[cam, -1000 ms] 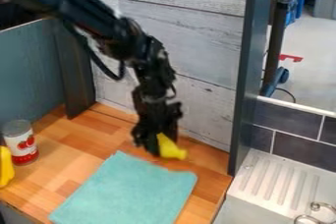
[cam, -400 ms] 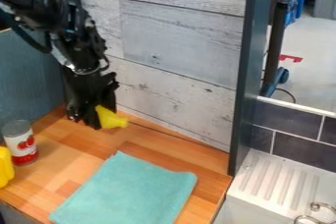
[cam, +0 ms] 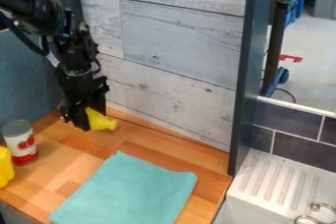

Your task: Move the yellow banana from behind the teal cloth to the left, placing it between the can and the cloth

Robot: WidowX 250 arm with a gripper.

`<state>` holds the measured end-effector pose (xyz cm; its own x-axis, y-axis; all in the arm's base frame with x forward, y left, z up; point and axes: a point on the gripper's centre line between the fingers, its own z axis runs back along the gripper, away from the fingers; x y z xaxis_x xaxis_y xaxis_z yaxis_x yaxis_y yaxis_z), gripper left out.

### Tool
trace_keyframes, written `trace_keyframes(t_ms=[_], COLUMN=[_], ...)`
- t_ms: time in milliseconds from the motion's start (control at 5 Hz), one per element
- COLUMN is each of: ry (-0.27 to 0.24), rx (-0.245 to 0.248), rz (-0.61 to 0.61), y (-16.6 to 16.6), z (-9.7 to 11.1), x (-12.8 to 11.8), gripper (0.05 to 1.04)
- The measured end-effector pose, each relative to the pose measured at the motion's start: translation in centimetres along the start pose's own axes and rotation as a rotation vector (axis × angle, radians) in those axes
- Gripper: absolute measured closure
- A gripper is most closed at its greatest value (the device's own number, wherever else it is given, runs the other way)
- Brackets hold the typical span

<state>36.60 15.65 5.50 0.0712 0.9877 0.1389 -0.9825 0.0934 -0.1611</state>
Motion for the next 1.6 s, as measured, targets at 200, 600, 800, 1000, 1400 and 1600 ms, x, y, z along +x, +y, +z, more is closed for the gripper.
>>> trace_keyframes(t_ms=[200,600,800,1000,1400,1600], ry=[-0.005,-0.021,-0.017,0.012,-0.019,-0.016], rx=[0.061,0.153,0.155,0.135,0.112,0.118], rz=[-0.029,-0.044,-0.052,-0.091,-0.184,-0.22], y=[0.4,1.3,1.3,0.9,0.0,0.1], z=[-2.1,-4.1,-4.1,-3.9,-2.5,-2.2], x=[0.2,0.7,0.6,0.8,2.9,2.9], gripper=[0.492,0.492,0.492,0.414,0.075,0.081])
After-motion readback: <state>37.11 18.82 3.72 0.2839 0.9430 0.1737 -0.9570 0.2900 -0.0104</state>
